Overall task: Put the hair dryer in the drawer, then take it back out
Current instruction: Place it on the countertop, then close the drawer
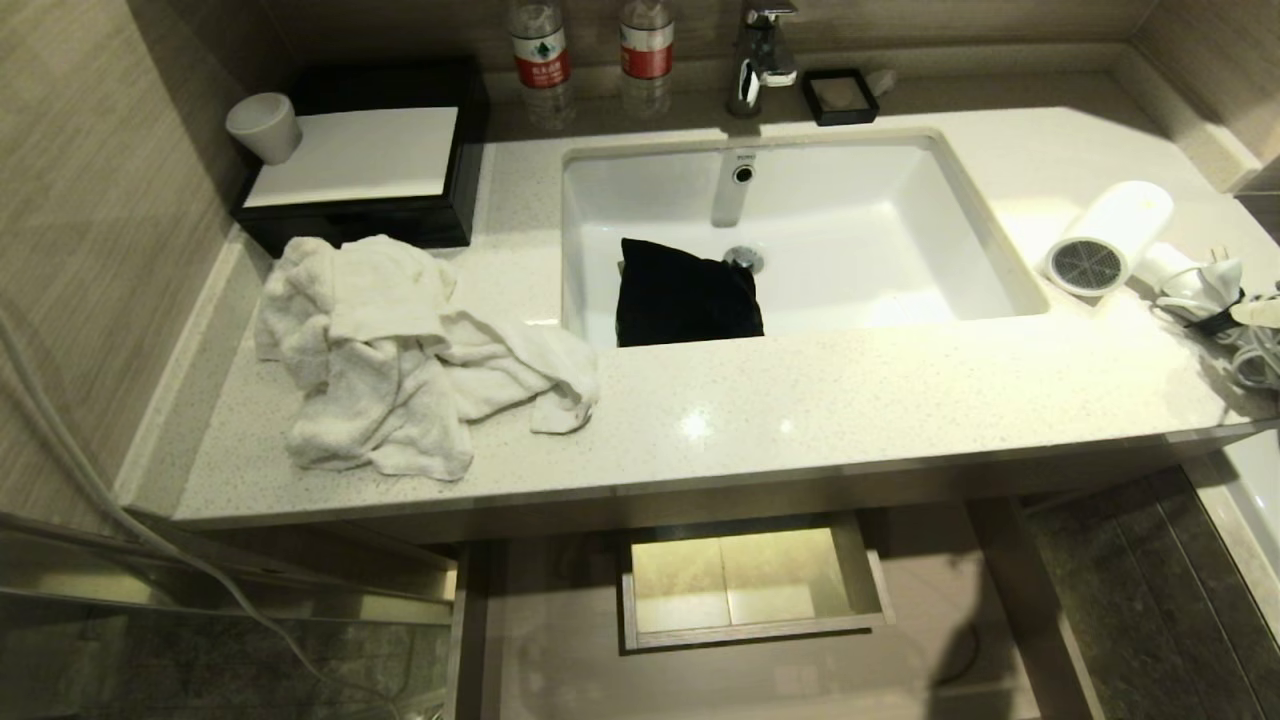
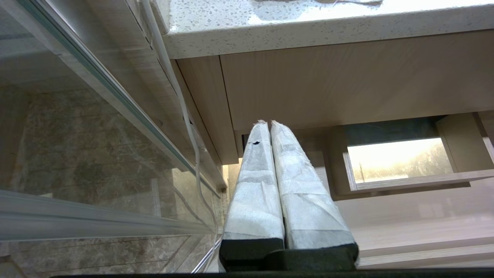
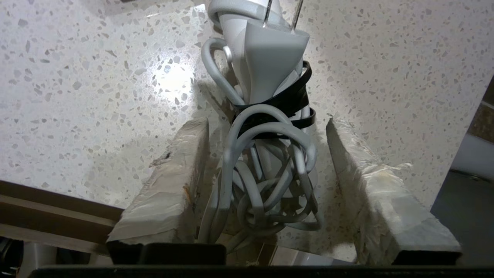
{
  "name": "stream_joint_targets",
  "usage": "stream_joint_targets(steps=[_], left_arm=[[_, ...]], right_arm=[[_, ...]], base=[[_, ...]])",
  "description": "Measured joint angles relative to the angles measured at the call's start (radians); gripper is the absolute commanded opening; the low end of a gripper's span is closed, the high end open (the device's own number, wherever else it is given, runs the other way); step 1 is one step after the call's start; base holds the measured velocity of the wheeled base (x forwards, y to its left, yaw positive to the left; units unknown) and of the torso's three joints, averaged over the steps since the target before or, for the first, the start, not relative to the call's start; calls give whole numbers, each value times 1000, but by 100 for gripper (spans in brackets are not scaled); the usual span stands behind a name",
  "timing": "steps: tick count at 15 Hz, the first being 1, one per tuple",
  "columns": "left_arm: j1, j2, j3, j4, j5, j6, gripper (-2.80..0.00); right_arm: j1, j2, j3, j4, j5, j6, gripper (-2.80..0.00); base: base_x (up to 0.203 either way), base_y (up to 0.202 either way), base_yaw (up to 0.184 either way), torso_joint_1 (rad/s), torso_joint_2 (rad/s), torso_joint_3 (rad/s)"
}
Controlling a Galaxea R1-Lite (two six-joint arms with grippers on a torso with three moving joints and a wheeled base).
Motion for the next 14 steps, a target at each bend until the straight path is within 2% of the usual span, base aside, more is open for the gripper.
stream_joint_targets(steps=[4,8,14], left_arm=[[0,0,0,0,0,0,-280],[0,0,0,0,0,0,-280],[0,0,0,0,0,0,-280]], right_arm=[[-5,-26,28,5,-30,-47,0],[-5,-111,83,-6,-173,-71,0],[-3,-320,272,4,-190,-76,0]], base=[[0,0,0,0,0,0],[0,0,0,0,0,0],[0,0,0,0,0,0]])
